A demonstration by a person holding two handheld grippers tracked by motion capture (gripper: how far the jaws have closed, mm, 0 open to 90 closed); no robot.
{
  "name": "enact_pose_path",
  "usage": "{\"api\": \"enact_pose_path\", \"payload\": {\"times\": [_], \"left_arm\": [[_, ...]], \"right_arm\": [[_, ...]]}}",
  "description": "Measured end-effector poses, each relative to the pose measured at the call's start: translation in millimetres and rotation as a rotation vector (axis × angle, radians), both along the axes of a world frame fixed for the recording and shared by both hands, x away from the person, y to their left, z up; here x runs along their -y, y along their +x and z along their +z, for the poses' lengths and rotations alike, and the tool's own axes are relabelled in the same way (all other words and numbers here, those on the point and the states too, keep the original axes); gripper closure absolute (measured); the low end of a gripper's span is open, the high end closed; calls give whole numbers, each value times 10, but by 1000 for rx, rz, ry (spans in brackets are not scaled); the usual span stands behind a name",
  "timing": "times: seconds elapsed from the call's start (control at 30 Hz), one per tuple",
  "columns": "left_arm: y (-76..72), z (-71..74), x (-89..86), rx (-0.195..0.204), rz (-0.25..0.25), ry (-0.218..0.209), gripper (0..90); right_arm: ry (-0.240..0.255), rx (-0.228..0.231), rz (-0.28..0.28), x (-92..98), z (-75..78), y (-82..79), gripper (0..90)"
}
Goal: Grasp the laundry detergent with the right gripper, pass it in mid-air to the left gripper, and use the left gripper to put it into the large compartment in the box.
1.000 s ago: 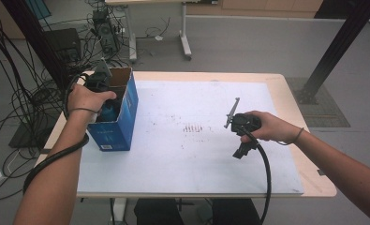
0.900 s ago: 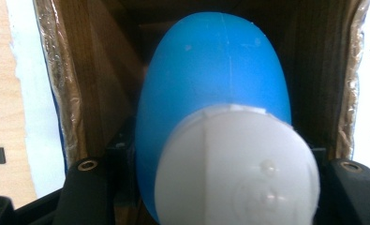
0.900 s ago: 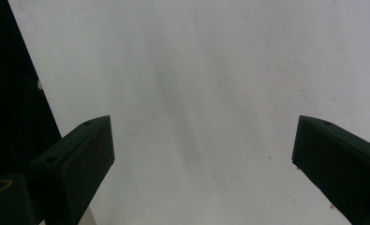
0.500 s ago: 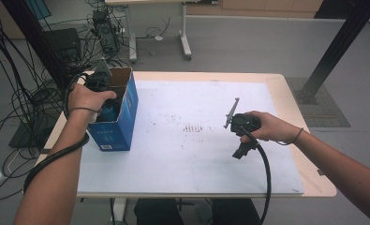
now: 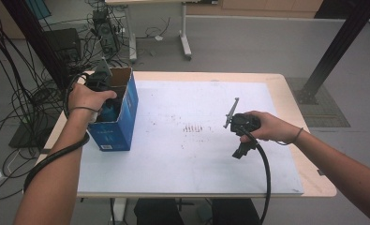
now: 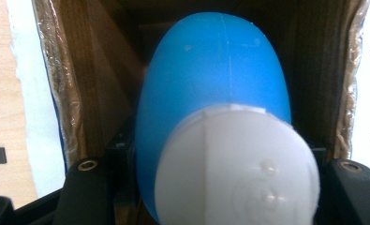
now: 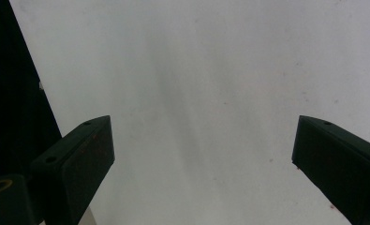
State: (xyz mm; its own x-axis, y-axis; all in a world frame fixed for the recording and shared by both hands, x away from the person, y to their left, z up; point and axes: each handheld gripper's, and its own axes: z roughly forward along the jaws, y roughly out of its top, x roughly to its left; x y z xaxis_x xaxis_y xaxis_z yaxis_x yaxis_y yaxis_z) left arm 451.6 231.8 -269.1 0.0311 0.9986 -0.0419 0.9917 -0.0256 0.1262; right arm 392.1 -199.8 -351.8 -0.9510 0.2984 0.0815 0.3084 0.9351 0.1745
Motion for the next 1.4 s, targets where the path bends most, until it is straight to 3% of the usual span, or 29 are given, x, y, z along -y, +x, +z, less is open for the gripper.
{"api": "enact_pose_path", "payload": {"times": [1.4], "left_arm": [[-14, 5, -15, 0, -5, -20, 359]], "right_arm": [[-5, 5, 0, -30, -14, 7, 60]]}}
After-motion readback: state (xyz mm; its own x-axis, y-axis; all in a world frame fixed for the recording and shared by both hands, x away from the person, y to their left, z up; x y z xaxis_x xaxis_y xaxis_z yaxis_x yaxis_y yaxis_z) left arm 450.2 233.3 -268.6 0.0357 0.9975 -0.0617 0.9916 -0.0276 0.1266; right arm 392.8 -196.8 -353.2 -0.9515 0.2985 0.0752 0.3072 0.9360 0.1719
